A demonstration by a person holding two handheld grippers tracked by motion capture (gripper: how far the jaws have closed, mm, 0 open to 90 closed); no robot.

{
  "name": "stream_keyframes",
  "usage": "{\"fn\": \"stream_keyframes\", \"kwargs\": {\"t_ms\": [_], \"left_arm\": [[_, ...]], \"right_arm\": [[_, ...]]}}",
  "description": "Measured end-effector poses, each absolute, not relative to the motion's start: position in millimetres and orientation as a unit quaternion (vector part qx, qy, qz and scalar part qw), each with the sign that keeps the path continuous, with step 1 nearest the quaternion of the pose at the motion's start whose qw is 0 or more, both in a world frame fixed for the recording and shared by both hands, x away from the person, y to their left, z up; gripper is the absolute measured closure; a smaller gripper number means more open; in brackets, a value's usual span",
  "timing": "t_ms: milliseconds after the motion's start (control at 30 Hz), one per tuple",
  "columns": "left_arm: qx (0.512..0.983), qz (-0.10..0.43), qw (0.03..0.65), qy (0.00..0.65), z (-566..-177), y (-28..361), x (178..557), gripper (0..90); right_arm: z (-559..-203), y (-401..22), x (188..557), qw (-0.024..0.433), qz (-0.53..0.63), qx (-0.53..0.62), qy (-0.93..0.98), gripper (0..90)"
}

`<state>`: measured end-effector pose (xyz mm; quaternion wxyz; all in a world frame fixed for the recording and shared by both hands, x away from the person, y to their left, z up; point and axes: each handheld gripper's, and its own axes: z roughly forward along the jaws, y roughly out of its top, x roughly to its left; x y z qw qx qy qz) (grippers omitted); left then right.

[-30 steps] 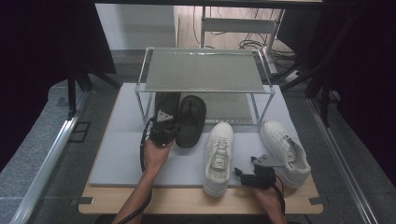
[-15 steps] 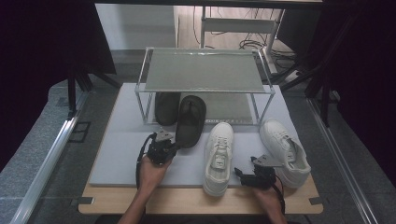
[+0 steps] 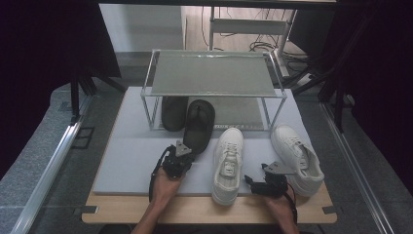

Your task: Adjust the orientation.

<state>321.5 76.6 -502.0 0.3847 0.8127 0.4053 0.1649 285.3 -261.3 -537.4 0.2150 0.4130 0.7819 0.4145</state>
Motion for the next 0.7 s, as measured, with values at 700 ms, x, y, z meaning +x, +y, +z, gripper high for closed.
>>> {"fn": "stream_keyframes", "kwargs": {"t_ms": [700], "left_arm": [[0.791, 0.165, 0.399, 0.433, -507, 60, 367, 89.8]], "right_arm": [[-537, -261, 285, 0.215, 0.415, 0.413, 0.782, 15.0]]}}
